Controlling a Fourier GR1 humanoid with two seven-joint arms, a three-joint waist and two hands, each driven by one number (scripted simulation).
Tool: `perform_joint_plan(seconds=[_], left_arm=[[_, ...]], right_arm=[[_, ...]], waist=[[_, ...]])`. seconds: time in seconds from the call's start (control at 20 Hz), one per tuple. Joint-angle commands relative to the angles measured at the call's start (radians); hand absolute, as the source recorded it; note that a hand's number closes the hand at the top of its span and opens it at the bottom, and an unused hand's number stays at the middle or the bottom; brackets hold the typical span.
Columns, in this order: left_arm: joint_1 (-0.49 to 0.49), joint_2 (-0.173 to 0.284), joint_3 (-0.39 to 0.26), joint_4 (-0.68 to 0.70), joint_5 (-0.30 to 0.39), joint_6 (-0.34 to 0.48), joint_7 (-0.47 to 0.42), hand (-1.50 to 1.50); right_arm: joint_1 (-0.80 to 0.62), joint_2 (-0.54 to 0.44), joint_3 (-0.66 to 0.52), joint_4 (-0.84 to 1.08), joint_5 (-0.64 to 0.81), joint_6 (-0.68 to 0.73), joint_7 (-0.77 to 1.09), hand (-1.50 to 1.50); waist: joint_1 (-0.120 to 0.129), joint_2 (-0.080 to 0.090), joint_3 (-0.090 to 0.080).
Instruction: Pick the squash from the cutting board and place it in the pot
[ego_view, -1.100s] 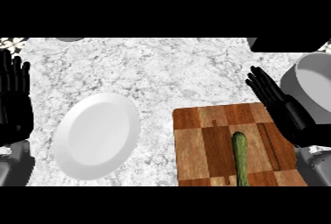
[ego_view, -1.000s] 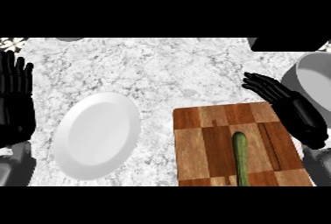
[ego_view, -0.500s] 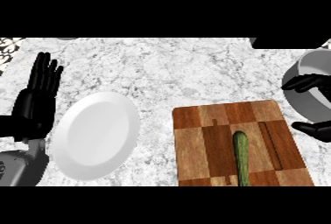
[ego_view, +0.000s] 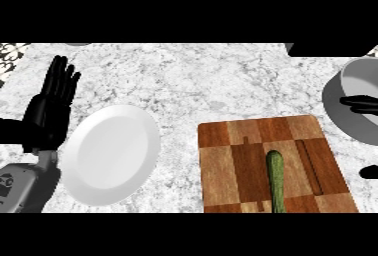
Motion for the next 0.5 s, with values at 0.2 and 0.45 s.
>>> perform_joint_plan(seconds=[0.2, 0.45], left_arm=[[0.01, -0.023, 0.004, 0.046, -0.036, -0.009, -0.039, 0.0], [-0.037, -0.05, 0.008, 0.057, -0.044, -0.005, 0.01, 0.0]], right_arm=[[0.007, -0.089, 0.12, -0.14, 0.231, -0.002, -0.055, -1.5], [0.03, -0.11, 0.131, -0.317, 0.249, 0.027, 0.136, -1.5]], waist=[[-0.006, -0.008, -0.003], [-0.014, -0.01, -0.004]])
